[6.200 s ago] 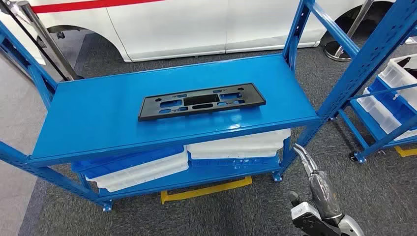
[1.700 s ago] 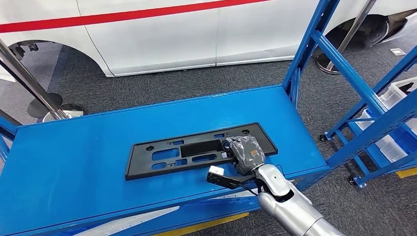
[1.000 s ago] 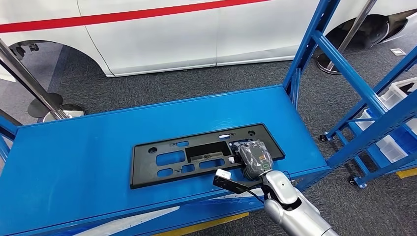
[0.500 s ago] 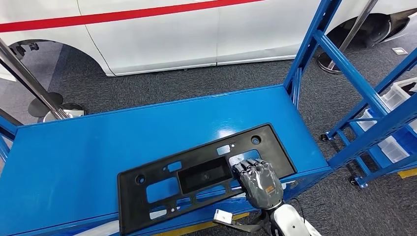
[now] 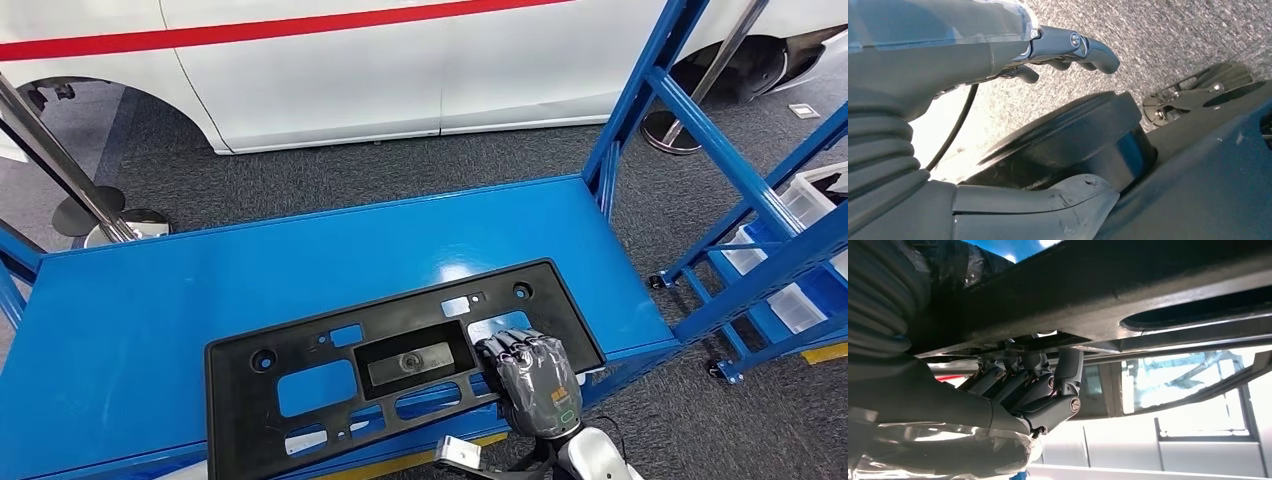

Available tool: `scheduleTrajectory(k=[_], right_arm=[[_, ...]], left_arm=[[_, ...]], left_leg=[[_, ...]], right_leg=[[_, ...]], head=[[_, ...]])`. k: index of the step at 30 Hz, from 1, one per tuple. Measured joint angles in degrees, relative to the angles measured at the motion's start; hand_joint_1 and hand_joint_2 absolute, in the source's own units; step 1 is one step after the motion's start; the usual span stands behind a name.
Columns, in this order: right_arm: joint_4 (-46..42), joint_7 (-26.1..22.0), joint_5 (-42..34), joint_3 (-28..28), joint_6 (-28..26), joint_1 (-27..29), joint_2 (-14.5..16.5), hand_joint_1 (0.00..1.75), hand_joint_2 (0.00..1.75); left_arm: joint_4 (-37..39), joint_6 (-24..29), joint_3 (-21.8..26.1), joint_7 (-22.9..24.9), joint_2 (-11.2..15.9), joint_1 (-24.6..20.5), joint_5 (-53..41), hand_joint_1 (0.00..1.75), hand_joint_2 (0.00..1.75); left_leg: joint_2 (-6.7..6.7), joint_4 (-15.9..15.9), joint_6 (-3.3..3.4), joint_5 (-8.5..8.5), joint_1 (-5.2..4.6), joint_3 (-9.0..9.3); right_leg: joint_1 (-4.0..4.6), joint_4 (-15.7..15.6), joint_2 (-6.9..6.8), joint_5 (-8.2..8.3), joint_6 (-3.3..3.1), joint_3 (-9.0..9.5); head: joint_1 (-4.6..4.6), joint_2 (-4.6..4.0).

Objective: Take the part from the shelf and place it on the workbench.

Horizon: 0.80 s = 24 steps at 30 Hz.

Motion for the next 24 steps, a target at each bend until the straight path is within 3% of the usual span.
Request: scheduleTrajectory(k=[1, 2, 4, 6, 7, 10, 12, 15, 16, 17, 18, 19, 21, 22, 24], right_arm=[[0.00, -0.20, -0.71, 0.05, 0.01, 0.04, -0.09, 1.69, 1.75], [0.01, -0.43, -1.41, 0.09, 0.01, 0.07, -0.19, 1.69, 1.75], [0.01, -0.91, -2.72, 0.12, 0.02, 0.06, -0.33, 1.69, 1.75], [-0.01, -1.33, -3.63, 0.13, 0.01, 0.02, -0.38, 1.69, 1.75], [-0.03, -1.44, -3.86, 0.14, 0.00, 0.00, -0.39, 1.69, 1.75], [-0.07, -1.57, -4.10, 0.15, 0.00, -0.06, -0.40, 1.69, 1.75], [-0.08, -1.62, -4.13, 0.15, -0.02, -0.08, -0.40, 1.69, 1.75], [-0.08, -1.65, -4.15, 0.15, -0.06, 0.07, -0.41, 1.69, 1.75], [-0.08, -1.64, -4.17, 0.15, -0.07, 0.15, -0.42, 1.69, 1.75], [-0.08, -1.65, -4.17, 0.15, -0.07, 0.21, -0.43, 1.69, 1.75], [-0.08, -1.65, -4.17, 0.15, -0.08, 0.25, -0.44, 1.69, 1.75], [-0.08, -1.65, -4.17, 0.15, -0.08, 0.28, -0.44, 1.69, 1.75], [-0.08, -1.65, -4.17, 0.15, -0.10, 0.30, -0.45, 1.69, 1.75], [-0.08, -1.66, -4.17, 0.15, -0.10, 0.31, -0.46, 1.69, 1.75], [-0.08, -1.82, -4.31, 0.16, -0.09, 0.29, -0.46, 1.69, 1.75]], left_arm=[[0.00, 0.00, 0.00, 0.00, 0.00, 0.00, -0.05, 0.00, 1.75], [0.00, -0.01, 0.00, 0.00, 0.00, -0.01, -0.09, 0.00, 1.75], [0.00, -0.02, 0.00, 0.00, -0.02, -0.05, -0.16, 0.00, 1.75], [0.00, -0.02, 0.00, 0.00, -0.07, -0.11, -0.24, 0.00, 1.75], [0.00, -0.02, 0.00, 0.00, -0.08, -0.13, -0.27, 0.00, 1.75], [0.00, -0.02, 0.00, 0.00, -0.04, -0.14, -0.28, 0.00, 1.75], [-0.01, -0.02, 0.00, -0.01, 0.03, -0.18, -0.29, 0.00, 1.75], [-0.07, -0.02, 0.00, -0.13, 0.13, -0.33, -0.28, 0.00, 1.75], [-0.08, -0.02, 0.00, -0.16, 0.14, -0.34, -0.28, 0.00, 1.75], [-0.09, -0.01, 0.00, -0.13, 0.15, -0.30, -0.31, 0.00, 1.75], [-0.09, 0.02, 0.00, -0.03, 0.15, -0.17, -0.37, 0.00, 1.75], [-0.09, 0.04, 0.00, 0.09, 0.16, 0.08, -0.44, 0.00, 1.75], [-0.09, 0.08, 0.00, 0.30, 0.16, 0.76, -0.61, 0.00, 1.75], [-0.09, 0.08, 0.00, 0.33, 0.17, 1.07, -0.66, 0.00, 1.75], [-0.09, 0.09, 0.00, 0.30, 0.17, 1.32, -0.73, 0.00, 1.75]], left_leg=[[0.04, 0.11, -0.01, 0.04, -0.05, -0.12], [0.04, 0.25, -0.03, 0.08, -0.08, -0.24], [0.00, 0.61, -0.15, 0.14, -0.10, -0.43], [-0.07, 0.87, -0.56, 0.37, -0.20, -0.63], [-0.10, 0.90, -0.91, 0.58, -0.24, -0.72], [-0.17, 0.76, -2.15, 1.12, -0.31, -0.92], [-0.19, 2.62, -2.81, -1.44, -0.33, -1.62], [-0.15, 11.99, -3.55, -9.21, -0.17, -3.06], [-0.14, 14.67, -3.74, -10.42, -0.12, -2.89], [-0.12, 15.64, -3.88, -10.37, -0.02, -2.00], [-0.10, 14.49, -4.01, -9.27, 0.16, -0.25], [-0.10, 11.39, -4.12, -7.69, 0.40, 2.20], [-0.20, 3.60, -4.19, -6.38, 0.63, 7.15], [-0.27, 0.93, -4.09, -6.51, 0.58, 8.45], [-0.33, -0.83, -3.53, -6.84, 0.30, 8.77]], right_leg=[[0.01, 2.10, 0.00, -0.40, -0.01, -0.82], [0.03, 2.25, -0.01, 0.35, -0.08, -0.71], [0.10, -3.47, -0.02, 4.17, -0.51, 2.50], [0.41, -10.24, -0.02, 6.65, -1.07, 6.06], [0.60, -11.95, -0.01, 7.03, -1.29, 6.80], [0.64, -12.83, -0.18, 7.81, -2.03, 6.39], [0.27, -13.27, -0.51, 8.86, -3.01, 5.59], [0.19, -13.22, -0.83, 10.29, -3.65, 3.68], [0.21, -13.06, -0.90, 10.70, -3.59, 2.99], [0.20, -12.81, -0.94, 11.08, -3.48, 2.24], [0.16, -12.47, -0.94, 11.40, -3.33, 1.48], [0.10, -12.06, -0.91, 11.66, -3.15, 0.78], [0.11, -11.24, -0.78, 12.15, -2.59, -0.43], [0.16, -10.96, -0.73, 12.49, -2.23, -0.86], [0.25, -10.89, -0.71, 13.41, -1.45, -1.38]], head=[[-0.01, 0.00], [-0.01, 0.00], [0.00, 0.00], [-0.01, 0.00], [-0.01, 0.00], [-0.02, 0.00], [-0.06, 0.00], [-0.10, 0.00], [-0.10, 0.00], [-0.09, 0.00], [-0.09, 0.00], [-0.10, 0.00], [-0.11, 0.00], [-0.11, 0.00], [-0.09, 0.00]])
